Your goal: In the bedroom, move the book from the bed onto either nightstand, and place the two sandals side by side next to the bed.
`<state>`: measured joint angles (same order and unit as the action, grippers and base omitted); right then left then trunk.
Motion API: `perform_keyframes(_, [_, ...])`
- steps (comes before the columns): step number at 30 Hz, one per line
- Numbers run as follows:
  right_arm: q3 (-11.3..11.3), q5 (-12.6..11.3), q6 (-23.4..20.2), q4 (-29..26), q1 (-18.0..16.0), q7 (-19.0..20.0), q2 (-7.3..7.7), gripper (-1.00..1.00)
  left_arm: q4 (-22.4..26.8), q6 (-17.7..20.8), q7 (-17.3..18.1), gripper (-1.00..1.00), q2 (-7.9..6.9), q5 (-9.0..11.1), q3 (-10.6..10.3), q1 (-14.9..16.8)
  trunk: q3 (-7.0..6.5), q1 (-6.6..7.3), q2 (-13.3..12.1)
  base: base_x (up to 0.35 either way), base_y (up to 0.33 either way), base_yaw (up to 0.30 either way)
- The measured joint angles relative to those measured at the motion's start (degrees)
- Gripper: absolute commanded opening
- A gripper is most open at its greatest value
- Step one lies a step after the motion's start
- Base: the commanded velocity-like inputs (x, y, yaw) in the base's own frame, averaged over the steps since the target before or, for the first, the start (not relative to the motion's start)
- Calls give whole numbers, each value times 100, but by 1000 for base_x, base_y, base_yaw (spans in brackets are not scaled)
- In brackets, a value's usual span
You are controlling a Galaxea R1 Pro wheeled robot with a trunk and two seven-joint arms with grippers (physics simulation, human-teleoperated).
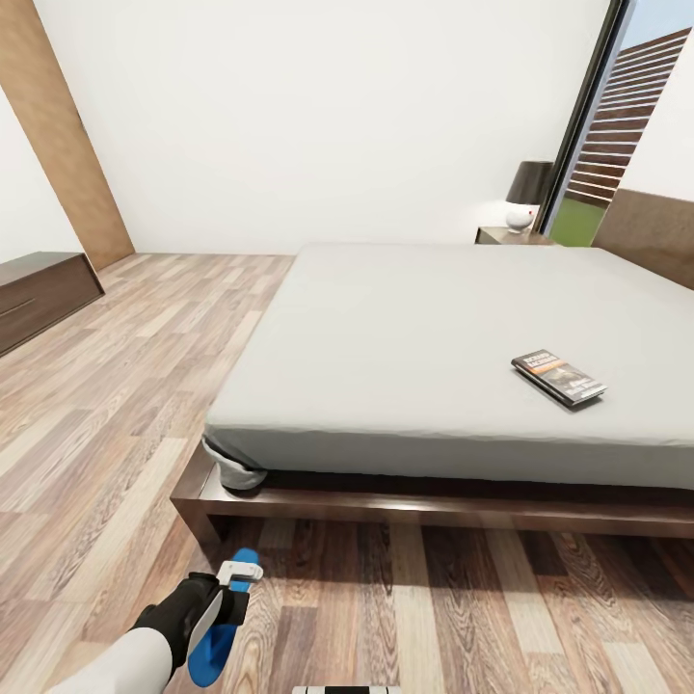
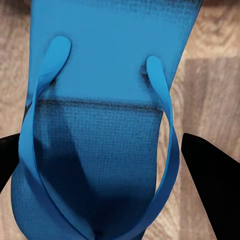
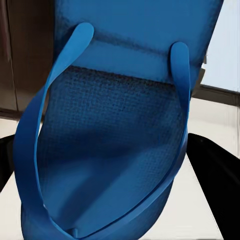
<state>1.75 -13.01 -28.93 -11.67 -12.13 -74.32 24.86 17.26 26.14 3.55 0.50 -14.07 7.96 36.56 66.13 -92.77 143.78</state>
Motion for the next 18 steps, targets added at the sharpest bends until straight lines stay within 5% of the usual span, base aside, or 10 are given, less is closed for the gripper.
perform_keyframes(18, [86,-11,61,8,0,-647,-64,-100,5,9,29,-100,-2,1,-2,0,0,0,0,0,0,0])
